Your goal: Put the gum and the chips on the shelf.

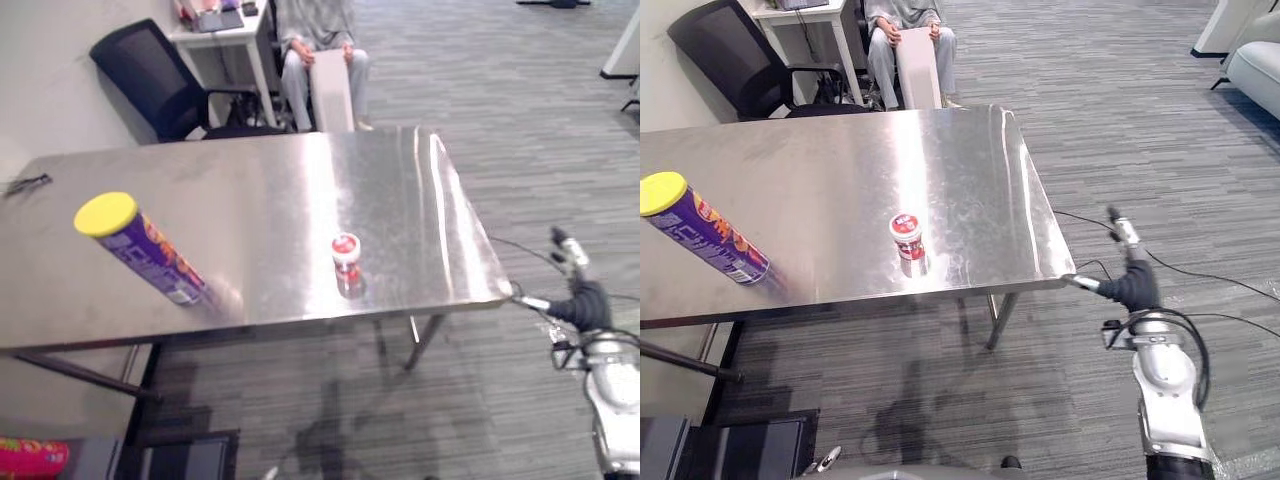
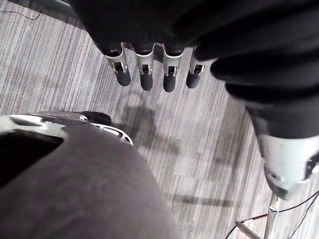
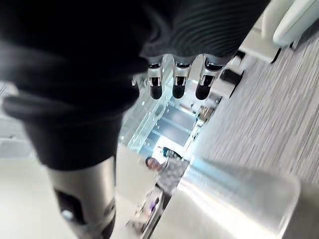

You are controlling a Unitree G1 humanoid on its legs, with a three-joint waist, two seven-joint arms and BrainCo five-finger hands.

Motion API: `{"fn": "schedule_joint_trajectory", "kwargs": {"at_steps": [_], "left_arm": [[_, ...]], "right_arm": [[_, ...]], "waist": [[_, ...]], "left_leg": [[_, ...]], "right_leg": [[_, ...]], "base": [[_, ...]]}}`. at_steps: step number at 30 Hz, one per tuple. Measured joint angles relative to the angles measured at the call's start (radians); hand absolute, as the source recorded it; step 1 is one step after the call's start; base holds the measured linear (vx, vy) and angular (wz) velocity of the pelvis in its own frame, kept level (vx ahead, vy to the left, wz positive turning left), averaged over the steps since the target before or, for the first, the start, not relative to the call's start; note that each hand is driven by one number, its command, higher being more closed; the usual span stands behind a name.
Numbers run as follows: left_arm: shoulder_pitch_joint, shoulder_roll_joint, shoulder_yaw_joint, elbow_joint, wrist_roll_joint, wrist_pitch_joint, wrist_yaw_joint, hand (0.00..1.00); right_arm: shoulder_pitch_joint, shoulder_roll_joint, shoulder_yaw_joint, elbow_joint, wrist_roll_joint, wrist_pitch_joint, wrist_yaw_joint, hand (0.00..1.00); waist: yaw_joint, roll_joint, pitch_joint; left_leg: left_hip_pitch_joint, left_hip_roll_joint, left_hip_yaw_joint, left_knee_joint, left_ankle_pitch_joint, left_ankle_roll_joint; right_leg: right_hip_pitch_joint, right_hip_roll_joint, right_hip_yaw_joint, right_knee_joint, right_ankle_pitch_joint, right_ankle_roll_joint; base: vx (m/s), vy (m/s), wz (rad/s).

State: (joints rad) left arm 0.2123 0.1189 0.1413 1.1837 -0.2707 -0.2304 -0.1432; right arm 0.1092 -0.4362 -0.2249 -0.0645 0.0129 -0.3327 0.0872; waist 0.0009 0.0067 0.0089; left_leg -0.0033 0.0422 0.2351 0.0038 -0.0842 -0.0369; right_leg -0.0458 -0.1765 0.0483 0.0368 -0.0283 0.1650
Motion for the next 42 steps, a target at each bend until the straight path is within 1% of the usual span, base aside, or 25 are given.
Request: {"fn": "schedule_joint_trajectory", "kwargs": {"at_steps": [3, 4, 7, 10, 11, 13, 14, 17, 20, 22, 23, 26, 29, 31, 34, 39, 42], "left_arm": [[0.000, 0.003, -0.020, -0.003, 0.000, 0.000, -0.001, 0.00], [0.000, 0.003, -0.020, -0.003, 0.000, 0.000, -0.001, 0.00], [-0.001, 0.003, -0.020, -0.004, 0.000, 0.000, -0.001, 0.00], [-0.001, 0.005, -0.021, -0.009, 0.000, 0.000, 0.000, 0.00], [-0.002, 0.006, -0.021, -0.009, 0.000, 0.000, 0.002, 0.00], [-0.002, 0.006, -0.023, -0.008, 0.000, 0.001, 0.007, 0.00], [-0.002, 0.006, -0.026, -0.007, 0.001, 0.002, 0.010, 0.00], [0.000, 0.006, -0.027, -0.004, 0.001, 0.007, 0.015, 0.00], [0.012, 0.011, -0.026, -0.004, 0.001, 0.018, 0.022, 0.00], [0.013, 0.012, -0.026, -0.006, 0.003, 0.022, 0.025, 0.00], [0.012, 0.012, -0.025, -0.009, 0.004, 0.023, 0.029, 0.00], [0.012, 0.012, -0.018, -0.012, 0.009, 0.024, 0.031, 0.00], [0.012, 0.011, -0.016, -0.013, 0.010, 0.025, 0.032, 0.00], [0.011, 0.010, -0.015, -0.020, 0.010, 0.028, 0.041, 0.00], [0.012, 0.010, -0.013, -0.030, 0.010, 0.035, 0.044, 0.00], [0.012, 0.006, 0.013, -0.032, 0.010, 0.037, 0.052, 0.00], [0.009, 0.005, 0.014, -0.033, 0.010, 0.037, 0.053, 0.00]], "right_arm": [[-0.010, -0.002, 0.065, 0.003, 0.020, 0.000, 0.017, 0.00], [-0.020, -0.008, 0.105, 0.005, 0.030, 0.000, 0.028, 0.00], [-0.079, -0.018, 0.172, 0.048, 0.028, 0.001, 0.027, 0.00], [-0.114, -0.017, 0.219, 0.090, 0.028, 0.002, 0.025, 0.00], [-0.133, -0.017, 0.244, 0.113, 0.027, 0.002, 0.025, 0.00], [-0.172, -0.016, 0.276, 0.149, 0.026, 0.005, 0.021, 0.00], [-0.193, -0.012, 0.285, 0.171, 0.026, 0.008, 0.015, 0.00], [-0.240, 0.011, 0.289, 0.219, 0.026, 0.026, -0.017, 0.00], [-0.294, 0.038, 0.322, 0.260, 0.026, 0.036, -0.036, 0.00], [-0.330, 0.069, 0.325, 0.308, 0.026, 0.042, -0.053, 0.00], [-0.345, 0.079, 0.329, 0.330, 0.026, 0.045, -0.057, 0.00], [-0.389, 0.099, 0.353, 0.391, 0.026, 0.054, -0.061, 0.00], [-0.427, 0.118, 0.353, 0.446, 0.026, 0.070, -0.063, 0.00], [-0.465, 0.133, 0.354, 0.491, 0.027, 0.077, -0.077, 0.00], [-0.510, 0.150, 0.358, 0.552, 0.028, 0.085, -0.089, 0.00], [-0.549, 0.182, 0.360, 0.600, 0.035, 0.092, -0.101, 0.00], [-0.573, 0.184, 0.371, 0.631, 0.035, 0.098, -0.102, 0.00]], "waist": [[0.005, 0.000, 0.000], [0.005, 0.000, 0.000], [0.011, 0.000, 0.000], [0.024, -0.004, 0.000], [0.030, -0.006, 0.000], [0.031, -0.006, -0.001], [0.033, -0.006, -0.001], [0.035, -0.006, -0.001], [0.044, -0.015, -0.004], [0.047, -0.018, -0.004], [0.056, -0.019, -0.005], [0.068, -0.022, -0.003], [0.070, -0.023, -0.003], [0.084, -0.024, -0.002], [0.089, -0.026, 0.002], [0.091, -0.031, 0.015], [0.093, -0.030, 0.025]], "left_leg": [[-0.012, -0.005, -0.013, 0.000, 0.000, 0.000], [-0.015, -0.005, -0.030, 0.000, 0.000, 0.000], [-0.019, -0.004, -0.034, 0.000, 0.000, 0.000], [-0.030, -0.009, -0.048, -0.001, 0.002, 0.002], [-0.035, -0.013, -0.051, -0.002, 0.008, 0.004], [-0.043, -0.019, -0.056, -0.011, 0.026, 0.005], [-0.042, -0.024, -0.062, -0.034, 0.047, 0.004], [-0.032, -0.018, -0.088, -0.090, 0.091, 0.001], [-0.028, -0.012, -0.101, -0.099, 0.103, -0.002], [-0.027, -0.014, -0.113, -0.099, 0.106, -0.001], [-0.027, -0.014, -0.114, -0.099, 0.106, -0.001], [-0.028, -0.016, -0.124, -0.099, 0.107, 0.001], [-0.029, -0.018, -0.140, -0.099, 0.107, 0.001], [-0.030, -0.018, -0.139, -0.099, 0.107, 0.001], [-0.030, -0.019, -0.140, -0.099, 0.107, 0.001], [-0.029, -0.019, -0.143, -0.099, 0.107, 0.001], [-0.026, -0.020, -0.147, -0.101, 0.107, 0.001]], "right_leg": [[-0.003, -0.005, -0.018, 0.000, 0.000, 0.000], [-0.001, -0.006, -0.025, -0.001, 0.000, 0.000], [-0.002, -0.005, -0.042, -0.004, 0.000, 0.000], [-0.002, -0.008, -0.050, -0.022, -0.001, 0.000], [-0.001, -0.012, -0.056, -0.034, -0.001, 0.000], [-0.005, -0.017, -0.071, -0.043, -0.006, -0.006], [-0.008, -0.015, -0.076, -0.046, -0.006, -0.006], [-0.019, -0.002, -0.100, -0.034, -0.008, -0.010], [-0.014, 0.005, -0.109, -0.035, -0.008, -0.012], [-0.004, 0.003, -0.123, -0.038, -0.008, -0.012], [-0.004, 0.002, -0.123, -0.038, -0.008, -0.012], [0.001, 0.002, -0.131, -0.041, -0.004, -0.013], [0.017, 0.001, -0.150, -0.055, -0.004, -0.013], [0.018, 0.002, -0.150, -0.058, -0.004, -0.013], [0.023, 0.002, -0.151, -0.060, -0.004, -0.013], [0.025, 0.001, -0.154, -0.060, -0.004, -0.013], [0.031, 0.001, -0.158, -0.060, -0.004, -0.014]], "base": [[-0.05, -0.019, 0.16], [-0.07, -0.033, 0.20], [-0.11, -0.044, 0.06], [-0.12, -0.045, 0.02], [-0.19, -0.077, 0.04], [-0.19, -0.082, 0.09], [-0.12, -0.051, 0.17], [-0.13, -0.065, 0.21], [-0.07, -0.040, 0.11], [-0.03, -0.014, 0.18], [0.00, 0.004, 0.09], [0.01, -0.002, 0.06], [0.04, -0.008, 0.18], [0.04, -0.010, 0.00], [0.01, -0.003, 0.00], [0.00, 0.000, 0.00], [-0.02, -0.006, 0.03]]}}
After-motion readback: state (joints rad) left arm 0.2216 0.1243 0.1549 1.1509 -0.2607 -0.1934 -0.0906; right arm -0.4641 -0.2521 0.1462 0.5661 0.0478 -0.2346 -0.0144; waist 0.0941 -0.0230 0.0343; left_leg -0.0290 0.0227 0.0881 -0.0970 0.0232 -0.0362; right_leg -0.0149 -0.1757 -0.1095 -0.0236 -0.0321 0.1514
